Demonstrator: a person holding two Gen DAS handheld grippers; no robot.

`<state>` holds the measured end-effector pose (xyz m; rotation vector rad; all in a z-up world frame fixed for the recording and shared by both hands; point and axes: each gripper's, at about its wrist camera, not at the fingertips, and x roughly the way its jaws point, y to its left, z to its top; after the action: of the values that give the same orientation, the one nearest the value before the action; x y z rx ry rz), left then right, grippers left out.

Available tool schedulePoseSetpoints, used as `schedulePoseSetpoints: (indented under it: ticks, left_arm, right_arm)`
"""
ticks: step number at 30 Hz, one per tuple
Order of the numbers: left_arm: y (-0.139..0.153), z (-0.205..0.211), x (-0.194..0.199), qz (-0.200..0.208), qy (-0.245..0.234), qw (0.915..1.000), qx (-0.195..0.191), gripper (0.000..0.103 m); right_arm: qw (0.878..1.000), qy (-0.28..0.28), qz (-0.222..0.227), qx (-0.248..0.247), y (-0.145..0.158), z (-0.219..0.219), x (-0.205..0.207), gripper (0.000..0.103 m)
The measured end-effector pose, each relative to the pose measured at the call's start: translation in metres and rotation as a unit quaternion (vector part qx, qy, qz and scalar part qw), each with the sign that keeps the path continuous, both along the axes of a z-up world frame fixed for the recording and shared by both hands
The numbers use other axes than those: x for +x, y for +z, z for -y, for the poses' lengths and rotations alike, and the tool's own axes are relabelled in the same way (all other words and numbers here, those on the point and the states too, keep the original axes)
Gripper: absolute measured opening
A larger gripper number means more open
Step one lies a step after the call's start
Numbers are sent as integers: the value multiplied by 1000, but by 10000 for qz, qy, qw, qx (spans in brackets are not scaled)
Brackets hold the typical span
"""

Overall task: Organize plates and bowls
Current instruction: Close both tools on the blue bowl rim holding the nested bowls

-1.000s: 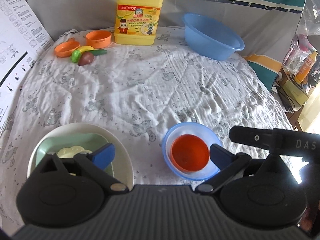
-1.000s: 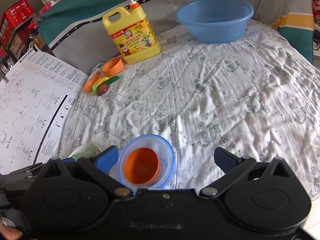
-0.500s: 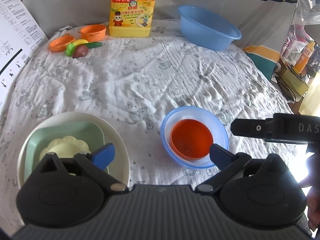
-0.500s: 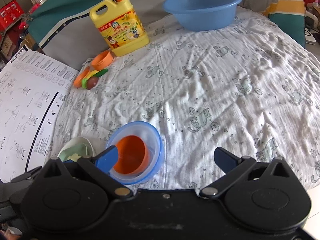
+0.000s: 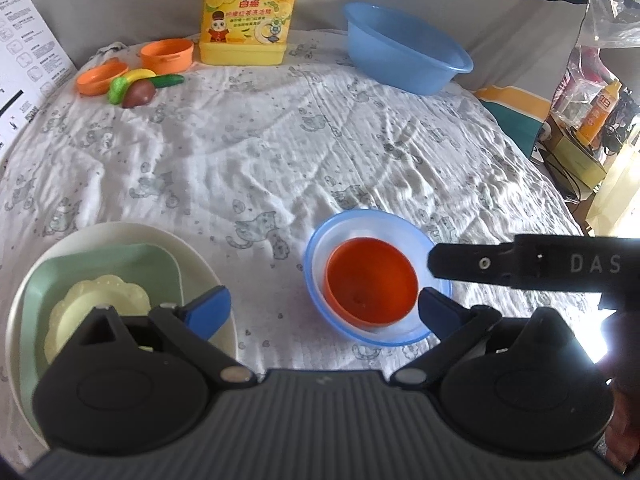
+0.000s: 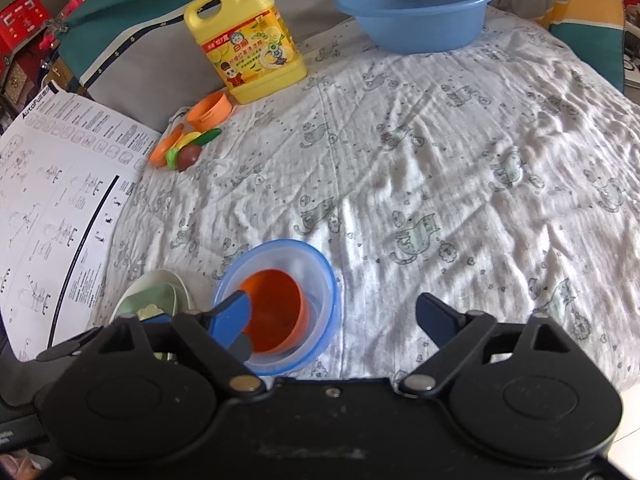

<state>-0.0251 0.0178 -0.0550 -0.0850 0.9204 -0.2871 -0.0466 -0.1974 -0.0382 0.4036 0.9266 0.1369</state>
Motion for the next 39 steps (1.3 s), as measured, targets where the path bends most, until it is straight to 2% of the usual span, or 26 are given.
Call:
schedulePoseSetpoints:
  ticks: [5,7,16,20,28,39]
  left_arm:
    - [-2,1,1,-5,-95,9999,-71,96]
    - [-4,0,3,-55,-104,9998,-130,94]
    - [-13,2,9,-262,-215,9986,-416,70]
    - [-17,4,13,-349,-283,9977,-507,57]
    - [-24,4,20,-464,-182,9973,-532,51]
    - [-21,5,24,-495,-97,9976,-474,48]
  right_arm:
    - [9999,120,-36,31,-3,-7,4,79]
    - [9997,234,-62,57,-4,-10,6,70]
    - [9992,387,-90,22,-7,-15,12,46]
    - [9990,435,-108,-54,-10,-19,17,42]
    - [9989,393,-162,-209,-16,-22,24,34]
    - [9980,419,-134,-461,-19,-31,35,33]
